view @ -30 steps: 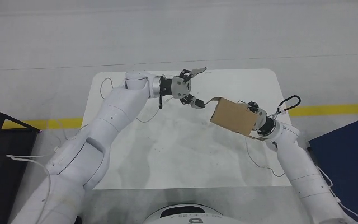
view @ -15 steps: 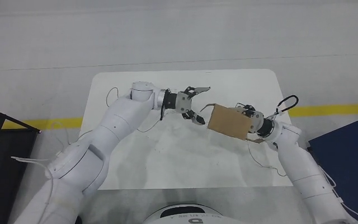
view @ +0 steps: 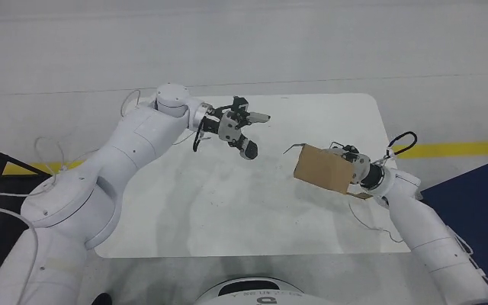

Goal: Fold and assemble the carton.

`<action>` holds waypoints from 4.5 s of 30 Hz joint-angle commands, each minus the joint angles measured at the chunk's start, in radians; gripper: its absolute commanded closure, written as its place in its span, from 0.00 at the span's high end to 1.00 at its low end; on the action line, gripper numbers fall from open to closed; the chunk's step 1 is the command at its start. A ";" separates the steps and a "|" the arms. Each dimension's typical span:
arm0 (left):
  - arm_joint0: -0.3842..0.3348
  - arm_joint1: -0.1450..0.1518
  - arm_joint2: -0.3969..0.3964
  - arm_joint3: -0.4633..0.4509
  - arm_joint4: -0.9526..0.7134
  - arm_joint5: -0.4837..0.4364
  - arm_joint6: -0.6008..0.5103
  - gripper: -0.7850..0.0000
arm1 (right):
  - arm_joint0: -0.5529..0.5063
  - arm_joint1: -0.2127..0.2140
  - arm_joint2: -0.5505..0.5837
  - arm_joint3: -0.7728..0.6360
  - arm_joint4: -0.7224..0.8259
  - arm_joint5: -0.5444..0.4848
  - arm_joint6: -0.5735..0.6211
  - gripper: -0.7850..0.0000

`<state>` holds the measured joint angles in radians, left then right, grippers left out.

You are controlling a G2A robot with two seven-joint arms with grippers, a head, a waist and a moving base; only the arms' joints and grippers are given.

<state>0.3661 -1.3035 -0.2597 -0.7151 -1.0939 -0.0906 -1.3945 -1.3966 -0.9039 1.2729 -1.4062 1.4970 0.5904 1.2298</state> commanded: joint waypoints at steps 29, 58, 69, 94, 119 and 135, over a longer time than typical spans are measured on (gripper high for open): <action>-0.054 0.090 -0.020 -0.186 0.720 -0.482 0.472 1.00 | 0.012 0.003 -0.089 0.036 0.715 0.422 -0.423 0.00; -0.007 0.132 -0.033 -0.302 0.563 -0.922 0.587 0.99 | 0.134 0.024 -0.468 -0.111 1.575 0.422 -0.802 0.00; 0.083 0.176 -0.103 -0.338 0.424 -0.922 0.586 0.76 | 0.161 0.016 -0.510 -0.106 1.575 0.422 -0.760 0.00; 0.074 0.155 -0.059 -0.302 0.300 -0.922 0.586 0.74 | 0.184 0.015 -0.530 -0.109 1.575 0.422 -0.756 0.00; 0.261 0.162 -0.182 -0.398 -0.130 -0.753 0.418 0.97 | 0.152 0.050 -0.459 -0.109 1.575 0.422 -0.794 0.00; 0.232 0.027 -0.257 -0.241 0.029 -0.558 0.222 0.95 | 0.160 0.061 -0.489 -0.117 1.575 0.422 -0.799 0.00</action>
<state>0.6008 -1.2704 -0.5147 -0.9612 -1.0792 -0.6512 -1.1693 -1.2366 -0.8439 0.7841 -1.5223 3.0718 1.0123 0.4302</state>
